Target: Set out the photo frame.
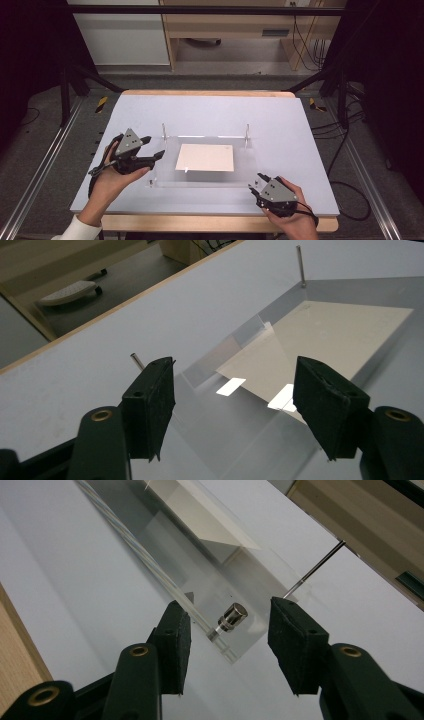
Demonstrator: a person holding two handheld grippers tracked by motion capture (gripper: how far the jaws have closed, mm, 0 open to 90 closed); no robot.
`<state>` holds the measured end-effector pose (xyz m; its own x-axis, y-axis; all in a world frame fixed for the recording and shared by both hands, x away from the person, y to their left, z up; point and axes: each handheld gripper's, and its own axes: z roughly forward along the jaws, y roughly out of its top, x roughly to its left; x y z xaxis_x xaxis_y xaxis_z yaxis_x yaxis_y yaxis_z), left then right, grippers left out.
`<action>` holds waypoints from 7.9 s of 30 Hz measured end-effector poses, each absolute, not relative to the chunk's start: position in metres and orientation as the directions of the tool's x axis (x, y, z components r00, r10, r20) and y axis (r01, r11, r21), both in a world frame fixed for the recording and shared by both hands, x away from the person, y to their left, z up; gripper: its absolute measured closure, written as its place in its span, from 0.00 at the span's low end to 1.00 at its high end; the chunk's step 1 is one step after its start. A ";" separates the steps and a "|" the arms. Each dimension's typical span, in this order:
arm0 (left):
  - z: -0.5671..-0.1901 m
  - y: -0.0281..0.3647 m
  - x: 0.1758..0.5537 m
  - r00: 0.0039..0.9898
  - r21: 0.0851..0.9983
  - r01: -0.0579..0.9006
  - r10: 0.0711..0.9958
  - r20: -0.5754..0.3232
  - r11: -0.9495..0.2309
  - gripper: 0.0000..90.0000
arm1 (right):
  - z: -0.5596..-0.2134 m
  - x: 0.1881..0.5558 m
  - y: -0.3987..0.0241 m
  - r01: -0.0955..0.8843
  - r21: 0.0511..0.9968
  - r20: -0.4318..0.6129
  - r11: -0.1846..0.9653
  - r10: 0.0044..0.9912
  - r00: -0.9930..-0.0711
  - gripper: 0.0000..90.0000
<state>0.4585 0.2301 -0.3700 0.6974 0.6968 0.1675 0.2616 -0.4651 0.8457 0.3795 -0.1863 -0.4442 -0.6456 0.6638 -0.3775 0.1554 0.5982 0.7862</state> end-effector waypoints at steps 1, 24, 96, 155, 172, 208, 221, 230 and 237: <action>-0.369 0.230 0.456 0.705 0.845 0.250 0.687 0.175 -0.473 0.35 | -0.443 0.380 -0.186 0.158 0.786 -0.375 0.597 0.665 -0.646 0.58; -0.372 0.211 0.401 0.821 0.716 0.014 0.417 0.391 -0.698 0.35 | -0.424 0.387 -0.186 0.197 0.795 -0.337 0.573 0.688 -0.643 0.60; -0.347 0.212 0.440 0.796 0.699 0.004 0.425 0.431 -0.715 0.78 | -0.365 0.429 -0.183 0.188 0.811 -0.301 0.554 0.671 -0.677 0.66; -0.300 0.245 0.468 0.665 0.915 0.078 0.705 0.248 -0.396 0.19 | -0.321 0.490 -0.186 0.199 0.849 -0.254 0.489 0.709 -0.658 0.63; -0.348 0.260 0.472 0.637 0.909 0.188 0.751 0.174 -0.371 0.16 | -0.316 0.505 -0.187 0.206 0.866 -0.229 0.456 0.727 -0.647 0.62; -0.436 0.258 0.481 0.619 0.842 0.388 0.783 0.062 -0.374 0.14 | -0.305 0.571 -0.192 0.233 0.923 -0.095 0.307 0.768 -0.634 0.57; -0.445 0.259 0.478 0.618 0.837 0.407 0.785 0.044 -0.366 0.14 | -0.307 0.602 -0.195 0.254 0.939 -0.021 0.232 0.775 -0.632 0.57; -0.445 0.262 0.475 0.615 0.841 0.406 0.788 0.039 -0.358 0.14 | -0.306 0.613 -0.194 0.270 0.935 -0.013 0.231 0.783 -0.622 0.56; -0.443 0.265 0.474 0.613 0.846 0.401 0.789 0.038 -0.352 0.14 | -0.306 0.615 -0.193 0.274 0.936 -0.007 0.222 0.788 -0.616 0.55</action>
<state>0.4738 0.2653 -0.4432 0.6126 0.7894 0.0379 0.4010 -0.3517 0.8459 0.6149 -0.1934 -0.3058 -0.6158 0.7879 -0.0067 0.2745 0.2225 0.9355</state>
